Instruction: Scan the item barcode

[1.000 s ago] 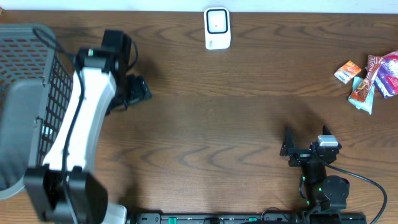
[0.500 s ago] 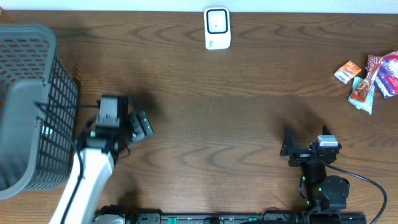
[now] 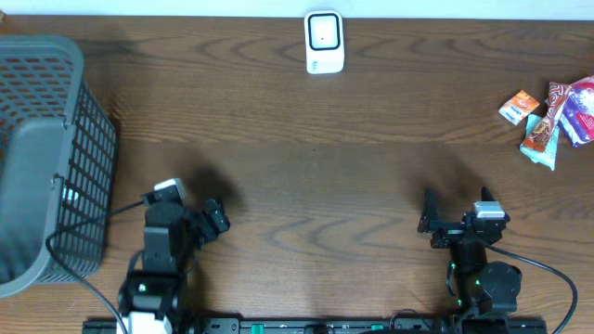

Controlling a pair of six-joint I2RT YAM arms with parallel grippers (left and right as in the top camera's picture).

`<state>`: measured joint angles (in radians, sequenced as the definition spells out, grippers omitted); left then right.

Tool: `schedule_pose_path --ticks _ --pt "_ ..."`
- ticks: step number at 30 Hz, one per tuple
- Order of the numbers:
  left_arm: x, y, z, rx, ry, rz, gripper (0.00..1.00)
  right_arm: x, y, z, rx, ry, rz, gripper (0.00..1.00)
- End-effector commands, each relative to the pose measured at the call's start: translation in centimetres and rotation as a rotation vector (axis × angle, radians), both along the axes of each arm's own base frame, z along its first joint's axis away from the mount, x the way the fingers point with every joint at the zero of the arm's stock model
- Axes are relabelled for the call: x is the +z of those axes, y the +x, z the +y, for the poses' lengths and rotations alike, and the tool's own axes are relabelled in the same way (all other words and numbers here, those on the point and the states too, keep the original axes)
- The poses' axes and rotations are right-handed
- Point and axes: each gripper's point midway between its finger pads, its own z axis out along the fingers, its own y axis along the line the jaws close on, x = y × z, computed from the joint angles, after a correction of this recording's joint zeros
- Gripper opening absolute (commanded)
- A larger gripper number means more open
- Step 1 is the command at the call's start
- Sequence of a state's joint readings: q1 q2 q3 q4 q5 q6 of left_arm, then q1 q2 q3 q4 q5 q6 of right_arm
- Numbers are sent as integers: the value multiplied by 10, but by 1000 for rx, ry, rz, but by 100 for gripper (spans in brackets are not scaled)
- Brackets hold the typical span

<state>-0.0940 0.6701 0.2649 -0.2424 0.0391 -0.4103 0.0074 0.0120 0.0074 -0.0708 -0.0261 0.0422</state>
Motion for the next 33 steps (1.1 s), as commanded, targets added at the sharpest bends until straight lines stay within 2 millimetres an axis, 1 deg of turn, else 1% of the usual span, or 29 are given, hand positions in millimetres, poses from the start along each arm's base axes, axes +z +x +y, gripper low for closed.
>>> schedule_pose_path --ticks 1,6,10,15,17,21,26,30,33 --pt "0 -1 0 -11 1 -88 98 -1 0 -1 -6 13 0 99" --pt "6 6 -2 -34 4 -215 98 -1 0 -1 -6 13 0 99" --pt "15 10 -10 -106 33 -314 98 -1 0 -1 -6 13 0 99" --pt "28 11 -10 -126 68 -412 98 -1 0 -1 -6 13 0 99" --pt "36 10 -10 -132 82 -454 98 -1 0 -1 -6 13 0 99" --pt "62 9 -10 -148 126 -570 98 -1 0 -1 -6 13 0 99" --pt "80 6 -10 -167 182 -652 98 -1 0 -1 -6 13 0 99" --pt "83 3 -9 -185 228 -671 98 -1 0 -1 -6 13 0 99" --pt "77 0 -9 -194 242 -650 98 -1 0 -1 -6 13 0 99"
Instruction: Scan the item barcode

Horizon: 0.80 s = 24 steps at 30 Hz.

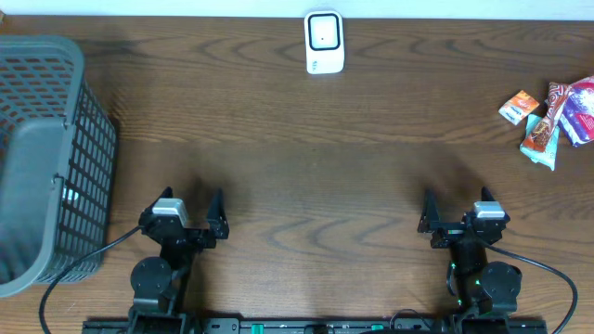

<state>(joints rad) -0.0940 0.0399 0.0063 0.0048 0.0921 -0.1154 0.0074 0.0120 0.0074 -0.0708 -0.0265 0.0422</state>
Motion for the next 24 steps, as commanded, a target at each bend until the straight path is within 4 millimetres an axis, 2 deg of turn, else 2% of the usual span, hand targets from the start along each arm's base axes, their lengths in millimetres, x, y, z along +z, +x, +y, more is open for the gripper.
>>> schedule_pose_path --ticks 1,3,10,16,24 --pt "-3 -2 0 -7 55 1 98 -1 0 -1 -6 13 0 99" --pt "-10 -3 1 -8 58 28 98 -1 0 -1 -6 13 0 99" --pt "-10 -3 2 -3 88 25 98 -1 0 -1 -6 13 0 99" --pt "-12 -2 13 62 102 34 98 -1 0 -1 -7 13 0 99" --pt "-13 -2 15 58 218 27 98 -1 0 -1 -6 13 0 99"
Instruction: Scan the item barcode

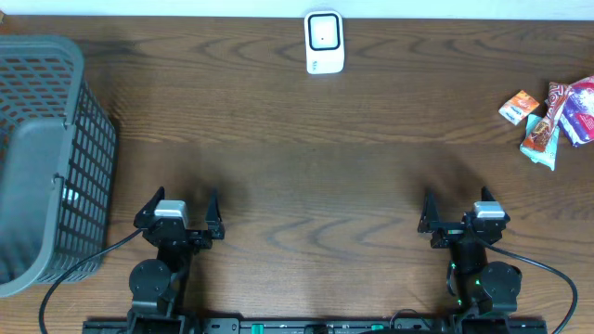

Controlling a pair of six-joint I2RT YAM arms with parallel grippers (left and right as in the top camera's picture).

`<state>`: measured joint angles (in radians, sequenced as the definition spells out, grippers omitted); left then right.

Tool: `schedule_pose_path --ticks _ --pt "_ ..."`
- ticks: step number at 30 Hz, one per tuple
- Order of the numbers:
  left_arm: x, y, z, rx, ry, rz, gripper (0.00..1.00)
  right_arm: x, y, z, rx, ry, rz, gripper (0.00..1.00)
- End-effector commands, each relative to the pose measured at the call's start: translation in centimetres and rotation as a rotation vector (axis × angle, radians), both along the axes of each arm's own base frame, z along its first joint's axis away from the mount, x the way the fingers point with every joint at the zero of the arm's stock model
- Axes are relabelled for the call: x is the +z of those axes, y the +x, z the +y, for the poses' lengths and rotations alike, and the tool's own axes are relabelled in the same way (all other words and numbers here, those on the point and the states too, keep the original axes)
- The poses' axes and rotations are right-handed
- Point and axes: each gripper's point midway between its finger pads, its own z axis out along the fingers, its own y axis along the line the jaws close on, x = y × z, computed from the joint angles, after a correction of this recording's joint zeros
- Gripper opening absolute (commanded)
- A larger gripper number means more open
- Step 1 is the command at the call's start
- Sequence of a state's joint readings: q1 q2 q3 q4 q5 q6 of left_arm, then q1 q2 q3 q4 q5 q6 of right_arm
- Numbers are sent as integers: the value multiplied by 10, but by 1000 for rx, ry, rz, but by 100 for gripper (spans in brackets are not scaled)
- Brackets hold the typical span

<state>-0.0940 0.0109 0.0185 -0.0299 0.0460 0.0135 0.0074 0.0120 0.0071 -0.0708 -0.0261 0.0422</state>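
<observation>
The white barcode scanner stands at the far edge of the table, middle. Several snack packets lie in a small heap at the far right. My left gripper rests low at the near left, its fingers spread open and nothing between them. At the near right my right gripper also stands open and empty. Both are far from the packets and the scanner.
A dark grey mesh basket takes up the left edge of the table, close to the left arm. Cables run from both arm bases along the near edge.
The left gripper has shifted a little to the left and squared up, pointing straight away from the near edge. The right arm, packets and scanner are unchanged.
At first the left arm was twisted, its gripper angled to the right beside the basket. Then it had drawn back to its base with the fingers facing forward, and now it sits squared there. The right arm stayed still throughout.
</observation>
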Motion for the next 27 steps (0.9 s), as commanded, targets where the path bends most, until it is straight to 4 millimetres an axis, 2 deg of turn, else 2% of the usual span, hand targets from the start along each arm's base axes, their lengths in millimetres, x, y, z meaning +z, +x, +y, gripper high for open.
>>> schedule_pose_path --ticks 1,8,22,27 --pt "-17 -1 8 30 93 47 98 0 0 -1 -6 13 0 99" --pt "-17 -1 17 75 50 51 98 0 0 -1 -6 13 0 99" --pt "-17 -1 10 49 22 54 98 0 0 -1 -6 13 0 99" --pt "-17 -1 10 56 -36 57 98 0 0 -1 -6 13 0 99"
